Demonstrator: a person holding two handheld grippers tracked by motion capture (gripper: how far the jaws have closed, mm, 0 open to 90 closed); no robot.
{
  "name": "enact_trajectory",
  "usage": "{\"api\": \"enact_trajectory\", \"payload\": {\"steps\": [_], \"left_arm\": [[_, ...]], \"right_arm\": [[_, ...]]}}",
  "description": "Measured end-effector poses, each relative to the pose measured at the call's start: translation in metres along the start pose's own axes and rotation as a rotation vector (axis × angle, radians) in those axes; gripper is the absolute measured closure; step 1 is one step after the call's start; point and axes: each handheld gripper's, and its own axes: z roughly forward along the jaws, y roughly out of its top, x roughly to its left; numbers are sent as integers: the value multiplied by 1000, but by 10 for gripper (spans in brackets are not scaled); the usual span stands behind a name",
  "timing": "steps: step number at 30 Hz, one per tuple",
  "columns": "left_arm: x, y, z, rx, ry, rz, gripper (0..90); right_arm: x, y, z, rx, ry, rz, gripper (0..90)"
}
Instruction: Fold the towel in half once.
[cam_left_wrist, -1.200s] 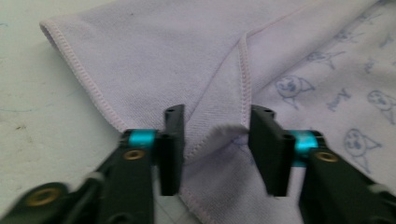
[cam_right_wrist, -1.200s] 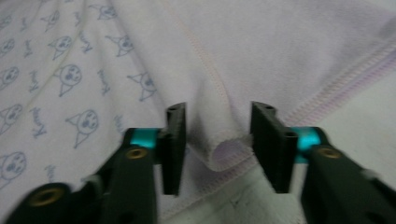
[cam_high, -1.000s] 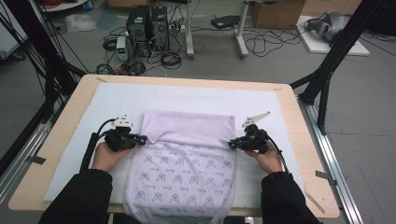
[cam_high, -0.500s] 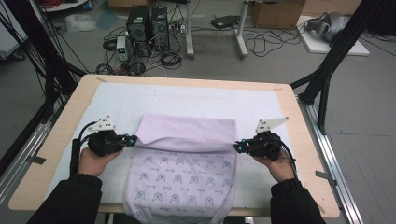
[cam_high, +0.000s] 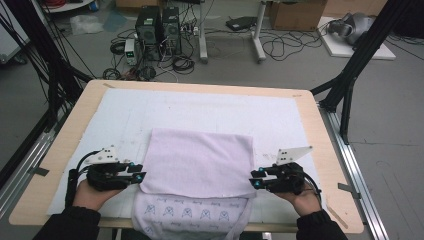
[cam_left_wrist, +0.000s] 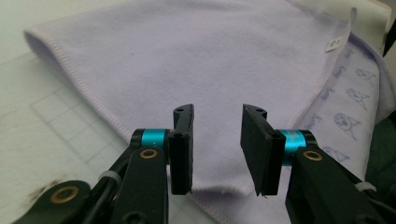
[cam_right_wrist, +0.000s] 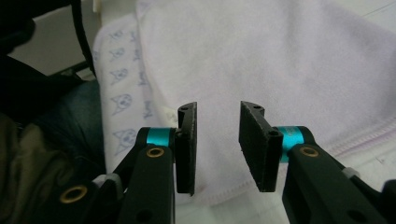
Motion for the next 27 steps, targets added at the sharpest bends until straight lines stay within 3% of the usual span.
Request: {"api": "enact_trajectory", "payload": {"steps": [6, 10, 12, 14, 16, 19, 22, 27], "left_arm": [[-4, -8, 21, 72, -18, 24, 659], [-2, -16, 25, 114, -17, 15, 641], [-3, -20, 27, 126, -12, 29, 635], [-5, -22, 27, 114, 14, 41, 665], [-6, -22, 27, 111, 42, 45, 763], [-7, -22, 28, 106, 47, 41, 864], [-7, -20, 27, 110, 49, 38, 880], [-8, -14, 17, 71, 31, 18, 880]], "right_arm": [[-1, -9, 29, 112, -1, -36, 638], [0, -17, 38, 146, -3, -42, 623], [0, -20, 41, 167, -5, -43, 627], [2, -20, 41, 162, -28, -61, 677], [3, -21, 42, 165, -53, -62, 784], [1, -20, 42, 166, -34, -41, 860], [1, -18, 39, 154, -31, -34, 873], [4, -11, 29, 103, -16, -35, 873]]}}
